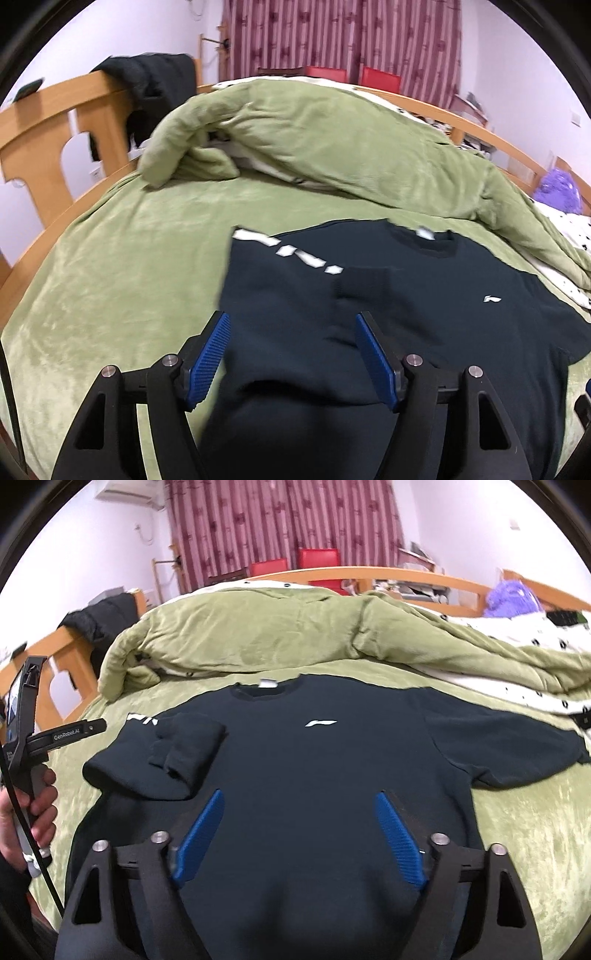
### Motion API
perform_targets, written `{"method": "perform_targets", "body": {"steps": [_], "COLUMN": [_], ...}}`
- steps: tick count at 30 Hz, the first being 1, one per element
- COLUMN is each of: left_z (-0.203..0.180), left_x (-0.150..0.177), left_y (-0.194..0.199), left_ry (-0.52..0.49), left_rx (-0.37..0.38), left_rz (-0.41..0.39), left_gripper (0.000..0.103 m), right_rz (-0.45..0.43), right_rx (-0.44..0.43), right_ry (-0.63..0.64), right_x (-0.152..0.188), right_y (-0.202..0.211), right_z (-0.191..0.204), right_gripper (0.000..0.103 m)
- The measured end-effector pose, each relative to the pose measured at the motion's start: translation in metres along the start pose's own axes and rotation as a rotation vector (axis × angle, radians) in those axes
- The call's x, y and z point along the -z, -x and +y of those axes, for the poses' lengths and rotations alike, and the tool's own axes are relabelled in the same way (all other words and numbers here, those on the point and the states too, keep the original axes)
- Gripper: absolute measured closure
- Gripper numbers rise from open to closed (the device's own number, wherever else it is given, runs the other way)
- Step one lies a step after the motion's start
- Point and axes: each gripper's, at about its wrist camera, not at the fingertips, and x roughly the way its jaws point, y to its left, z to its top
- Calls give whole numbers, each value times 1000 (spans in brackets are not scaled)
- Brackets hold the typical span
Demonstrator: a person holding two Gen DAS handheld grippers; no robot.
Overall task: Fold small clothes
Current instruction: 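Grasp the folded ribbed cuff with the right gripper and lift it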
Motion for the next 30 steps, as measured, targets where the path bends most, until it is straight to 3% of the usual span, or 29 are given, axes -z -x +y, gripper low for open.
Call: {"method": "perform_targets", "body": {"steps": [4,6,12,18,26,30], "left_z": [29,39,60,69,68,82], "left_x": [8,12,16,16,23,23], "left_y": [-5,-9,-24,-29,-35,-37], "left_ry": [7,14,12,33,-37,-21], "left_rx": [-30,-37,-43,-3,-32,-48], "left_rz": [-8,-7,29,56,49,45], "left_gripper": [35,35,35,35,35,35], "right_rz": [28,36,81,126,139,171], "right_rx": [-19,-24,-8,-33,-89,-102], "right_ry": [22,40,79,117,195,237], "right_x": [1,1,-5,-21,-34,-31], "right_y": [-11,-19,-56,-92,-139,-168], "right_z": [19,29,55,88,148,168], "right_gripper": [42,44,44,44,40,37]}}
